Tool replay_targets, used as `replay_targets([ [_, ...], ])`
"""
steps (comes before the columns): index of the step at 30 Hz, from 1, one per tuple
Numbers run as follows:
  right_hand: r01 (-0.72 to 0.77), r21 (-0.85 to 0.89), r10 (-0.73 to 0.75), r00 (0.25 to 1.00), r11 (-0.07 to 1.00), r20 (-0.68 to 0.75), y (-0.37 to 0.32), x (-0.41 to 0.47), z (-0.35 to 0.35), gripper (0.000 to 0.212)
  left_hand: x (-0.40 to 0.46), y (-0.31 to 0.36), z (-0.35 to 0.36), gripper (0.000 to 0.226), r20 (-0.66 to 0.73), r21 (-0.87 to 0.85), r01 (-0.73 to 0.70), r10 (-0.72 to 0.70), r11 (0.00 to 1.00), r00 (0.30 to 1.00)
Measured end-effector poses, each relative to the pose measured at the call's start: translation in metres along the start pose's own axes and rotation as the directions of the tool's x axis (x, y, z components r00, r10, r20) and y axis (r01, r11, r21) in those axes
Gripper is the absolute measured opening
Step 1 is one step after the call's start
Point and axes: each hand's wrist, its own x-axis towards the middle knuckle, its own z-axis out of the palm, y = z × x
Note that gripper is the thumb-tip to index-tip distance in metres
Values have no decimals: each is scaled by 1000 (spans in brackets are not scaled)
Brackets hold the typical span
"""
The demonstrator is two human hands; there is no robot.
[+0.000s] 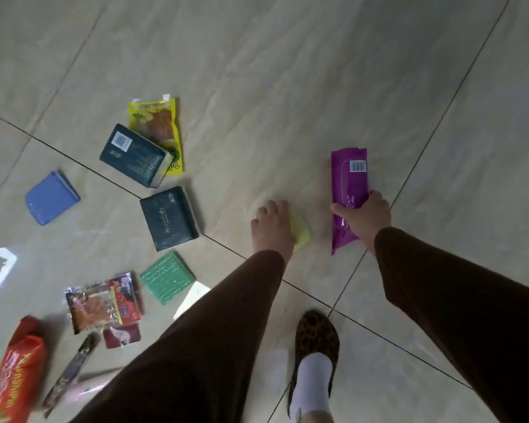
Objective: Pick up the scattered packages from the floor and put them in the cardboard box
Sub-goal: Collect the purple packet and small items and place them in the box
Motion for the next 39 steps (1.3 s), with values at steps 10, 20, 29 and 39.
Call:
replay_targets([
  [10, 94, -58, -89, 992, 994, 86, -49, -69, 31, 91, -51, -84, -88, 23, 135, -402, 204, -162, 893, 977],
  [20, 153, 223, -198, 960, 963, 197, -125, -198, 134, 77, -119, -252, -95, 45, 142, -206, 265, -239, 942, 960],
  [29, 223, 111, -241, 953, 968, 182, -181, -217, 228, 76, -114, -271, -32, 49, 52, -211, 183, -176, 960, 983],
  [39, 88, 142, -143, 880, 986, 454, -184, -164, 259, 147, -104, -301, -45, 46, 267, -226, 220, -157, 949, 951],
])
